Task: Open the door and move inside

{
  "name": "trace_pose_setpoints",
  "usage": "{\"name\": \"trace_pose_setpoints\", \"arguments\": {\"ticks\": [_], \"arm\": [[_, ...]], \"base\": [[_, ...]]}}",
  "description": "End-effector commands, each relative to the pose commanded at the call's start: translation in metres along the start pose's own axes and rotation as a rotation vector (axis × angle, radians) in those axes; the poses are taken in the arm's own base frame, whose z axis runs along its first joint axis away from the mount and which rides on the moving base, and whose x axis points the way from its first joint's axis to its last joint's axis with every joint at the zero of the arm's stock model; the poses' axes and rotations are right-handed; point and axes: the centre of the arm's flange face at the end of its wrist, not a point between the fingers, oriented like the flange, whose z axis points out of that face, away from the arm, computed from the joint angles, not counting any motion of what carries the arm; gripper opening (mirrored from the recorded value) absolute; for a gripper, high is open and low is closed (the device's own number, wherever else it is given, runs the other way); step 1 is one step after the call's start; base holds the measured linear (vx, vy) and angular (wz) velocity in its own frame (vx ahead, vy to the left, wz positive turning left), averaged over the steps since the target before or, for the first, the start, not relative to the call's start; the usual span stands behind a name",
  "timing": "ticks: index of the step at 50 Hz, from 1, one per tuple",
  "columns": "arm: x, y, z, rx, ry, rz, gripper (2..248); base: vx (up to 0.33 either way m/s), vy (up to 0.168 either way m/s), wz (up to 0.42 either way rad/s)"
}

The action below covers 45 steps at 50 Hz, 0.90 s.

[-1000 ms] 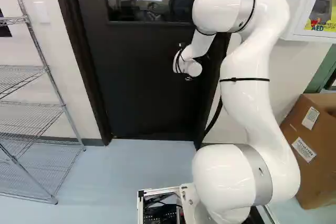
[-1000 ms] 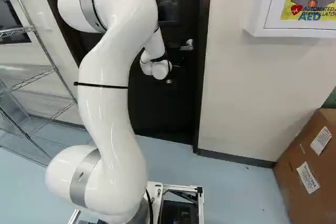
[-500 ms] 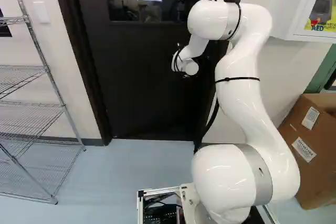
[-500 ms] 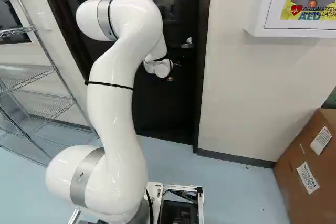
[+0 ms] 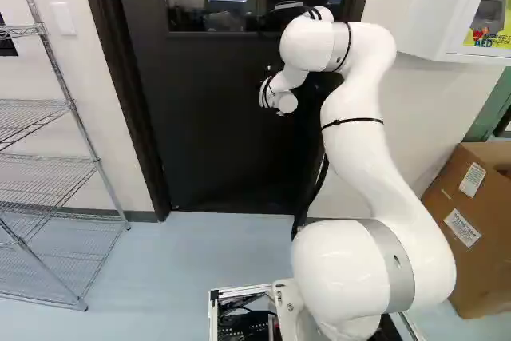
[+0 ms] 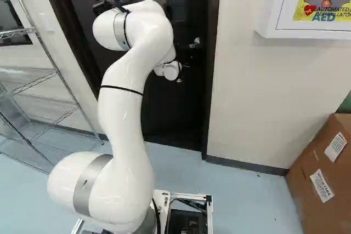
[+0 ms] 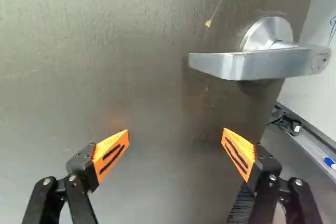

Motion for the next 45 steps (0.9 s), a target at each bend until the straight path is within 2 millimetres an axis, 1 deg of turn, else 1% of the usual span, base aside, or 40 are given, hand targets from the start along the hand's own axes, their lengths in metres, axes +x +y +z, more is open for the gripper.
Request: {"name": "trace_pose_setpoints", "arguments": {"ticks": [5,11,45], "arm": [[0.0,0.0,0.0,0.0,0.0,0.0,247],[0.001,0.0,-0.008,0.0,-0.008,0.0,247],[0.011,-0.004,-0.076,0.006,-0.071,-0.001,247]], "base": [[0.0,0.0,0.0],[0.0,0.0,0.0],[0.0,0.0,0.0]]}}
